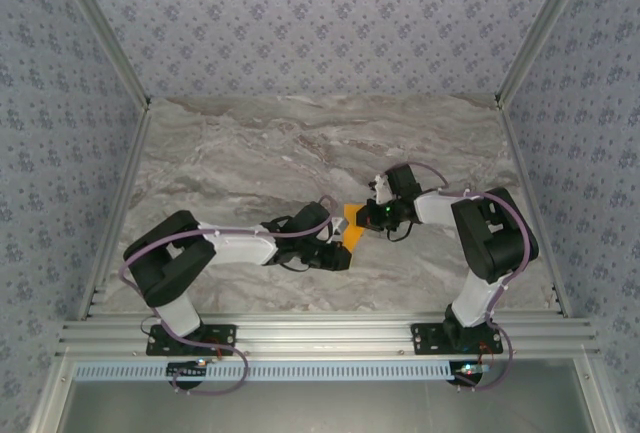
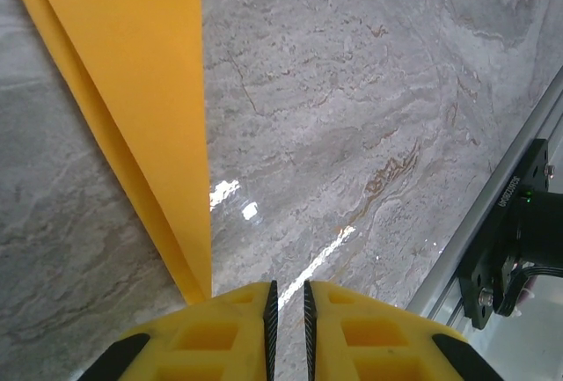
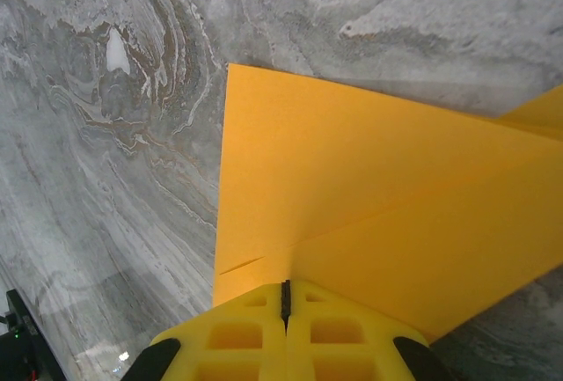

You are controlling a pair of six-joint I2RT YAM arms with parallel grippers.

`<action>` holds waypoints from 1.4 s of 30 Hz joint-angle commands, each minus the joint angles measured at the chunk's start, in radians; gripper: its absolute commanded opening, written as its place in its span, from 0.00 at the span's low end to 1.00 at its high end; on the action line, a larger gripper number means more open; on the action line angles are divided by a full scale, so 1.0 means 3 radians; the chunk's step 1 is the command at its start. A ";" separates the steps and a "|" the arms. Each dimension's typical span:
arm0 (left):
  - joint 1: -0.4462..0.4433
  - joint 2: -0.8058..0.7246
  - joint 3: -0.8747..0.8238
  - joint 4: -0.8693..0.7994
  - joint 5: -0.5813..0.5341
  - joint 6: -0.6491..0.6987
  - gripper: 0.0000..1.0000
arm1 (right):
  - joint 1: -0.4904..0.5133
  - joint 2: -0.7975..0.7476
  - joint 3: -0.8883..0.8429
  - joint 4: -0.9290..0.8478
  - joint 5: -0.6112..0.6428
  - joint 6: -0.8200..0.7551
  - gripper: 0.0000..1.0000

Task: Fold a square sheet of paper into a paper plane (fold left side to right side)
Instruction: Fold the wing for the fifth time at the center of the table.

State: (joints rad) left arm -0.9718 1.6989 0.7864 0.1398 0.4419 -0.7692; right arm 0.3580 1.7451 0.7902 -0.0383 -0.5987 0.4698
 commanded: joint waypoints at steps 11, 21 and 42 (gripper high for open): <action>-0.0028 0.0217 0.0058 -0.0052 -0.0085 -0.0025 0.17 | 0.0024 0.0105 0.0066 -0.0301 0.0312 -0.0137 0.00; -0.0004 0.0199 -0.0254 0.0273 -0.0055 -0.0324 0.16 | -0.0033 0.0166 0.0083 -0.0366 0.0274 -0.0168 0.00; 0.0188 -0.0688 -0.0839 0.0392 -0.0350 -0.0227 0.26 | -0.0042 -0.0623 0.0897 -0.1206 0.1059 -0.0546 0.29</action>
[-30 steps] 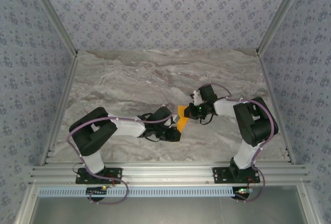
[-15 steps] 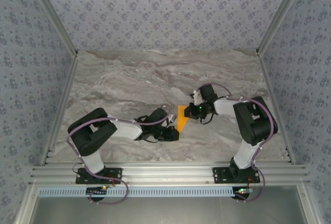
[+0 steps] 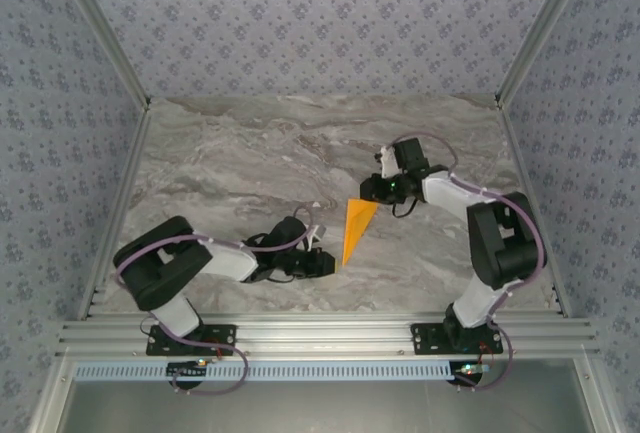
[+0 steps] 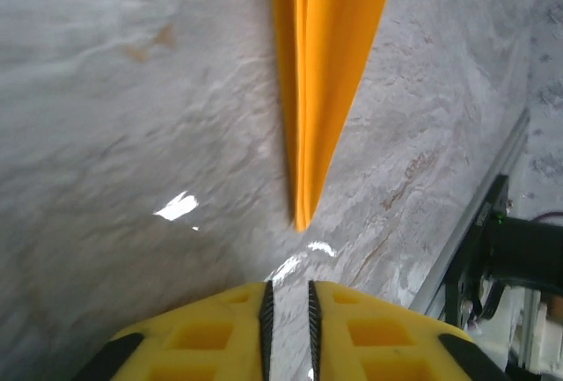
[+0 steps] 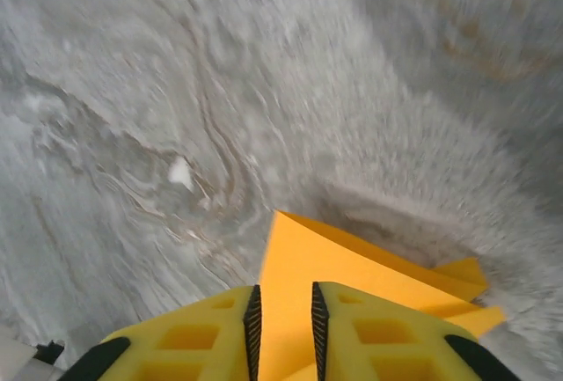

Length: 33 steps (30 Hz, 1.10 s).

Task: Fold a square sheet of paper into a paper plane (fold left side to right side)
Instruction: Fold the wing for the fifth time at the center of the table, then pick up the paper plane at the center of the table.

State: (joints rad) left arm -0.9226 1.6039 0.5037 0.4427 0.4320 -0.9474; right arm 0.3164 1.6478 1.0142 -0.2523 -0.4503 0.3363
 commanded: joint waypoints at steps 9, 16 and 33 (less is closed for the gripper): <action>0.0082 -0.1435 0.0340 -0.1825 -0.1824 0.1067 0.56 | 0.0919 -0.0616 -0.0122 -0.0797 0.1490 0.0691 0.52; 0.0089 -0.1653 0.0306 -0.1928 -0.2051 0.1112 0.65 | 0.1302 -0.0205 0.0008 -0.0963 0.1956 0.1064 0.54; 0.0089 -0.1926 0.0217 -0.2074 -0.2222 0.1082 0.69 | 0.1674 -0.0441 0.0201 -0.0899 0.1966 0.0798 0.00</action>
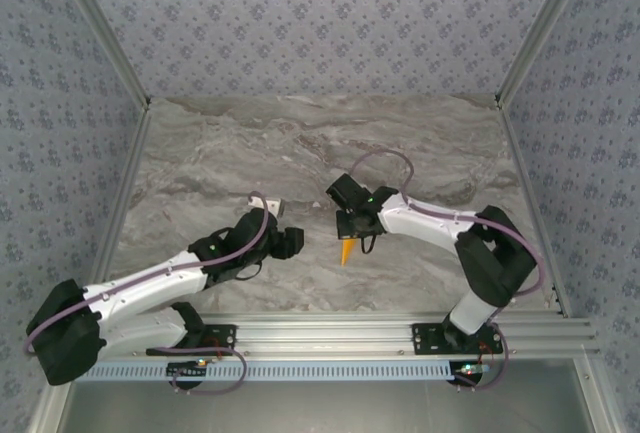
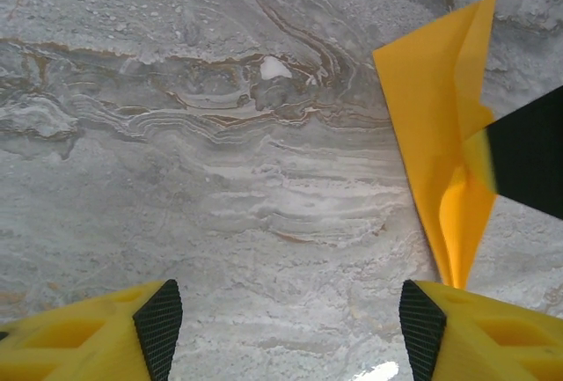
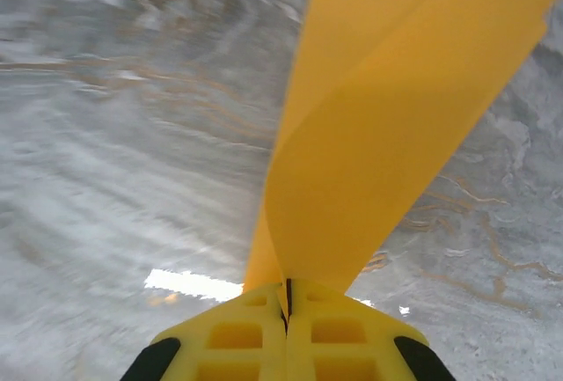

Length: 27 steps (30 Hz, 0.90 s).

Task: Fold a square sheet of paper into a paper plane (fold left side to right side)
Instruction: Pick up the paper plane at the center of the table, then place the paper plane at the center of the table.

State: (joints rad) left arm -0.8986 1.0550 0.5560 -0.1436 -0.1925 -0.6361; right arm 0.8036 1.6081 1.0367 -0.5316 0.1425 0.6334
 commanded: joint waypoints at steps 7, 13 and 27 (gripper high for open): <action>0.0009 -0.0333 0.0050 -0.0293 -0.0366 0.0005 0.71 | -0.0410 -0.0715 -0.0832 0.1428 -0.1273 -0.0207 0.00; 0.0009 -0.0412 0.0062 -0.0392 -0.0428 -0.0014 0.73 | -0.0897 -0.0553 -0.1417 0.1818 -0.1492 -0.0264 0.11; 0.0019 -0.0405 0.0121 -0.0258 -0.0515 0.0017 0.92 | -0.0642 -0.1190 -0.0800 -0.0059 -0.0521 -0.0457 0.52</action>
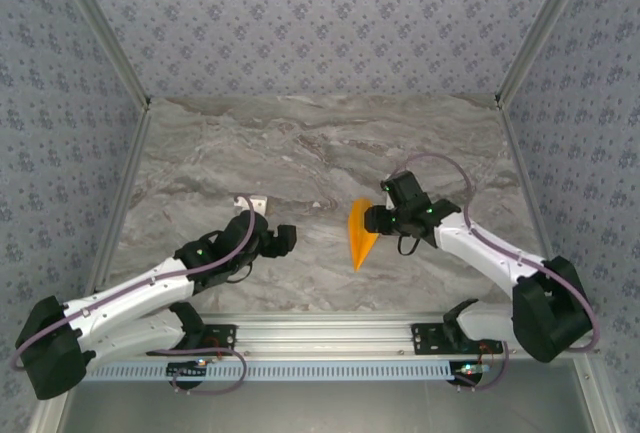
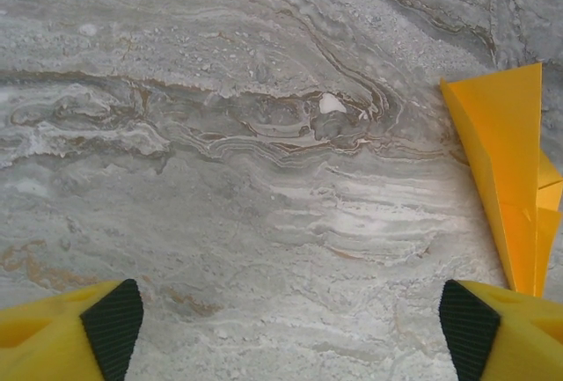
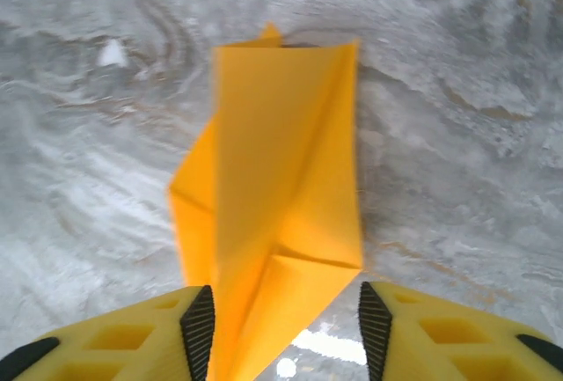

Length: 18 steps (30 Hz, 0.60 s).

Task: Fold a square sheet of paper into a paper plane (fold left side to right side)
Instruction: Place the paper plane at the center of the table, then pick up the paper plane at the center of the table.

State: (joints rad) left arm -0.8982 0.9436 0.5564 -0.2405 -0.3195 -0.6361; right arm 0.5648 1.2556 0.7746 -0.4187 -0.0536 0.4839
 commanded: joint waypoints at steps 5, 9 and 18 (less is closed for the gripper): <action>0.0018 -0.0029 0.0119 0.0102 -0.0077 0.0019 0.93 | 0.0376 0.0208 0.0006 -0.0103 -0.0147 0.0397 0.60; 0.0018 -0.0044 0.0104 0.0074 -0.0066 0.0014 0.94 | 0.0455 0.0493 0.0109 -0.0123 -0.0048 0.0422 0.60; 0.0018 -0.0133 0.0029 0.0067 -0.0093 -0.0022 0.94 | 0.0490 0.0745 0.0205 -0.0086 0.0004 0.0422 0.53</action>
State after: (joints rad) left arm -0.8982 0.9237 0.5575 -0.2325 -0.3283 -0.6392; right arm 0.7040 1.4563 0.8040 -0.4389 -0.0662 0.5915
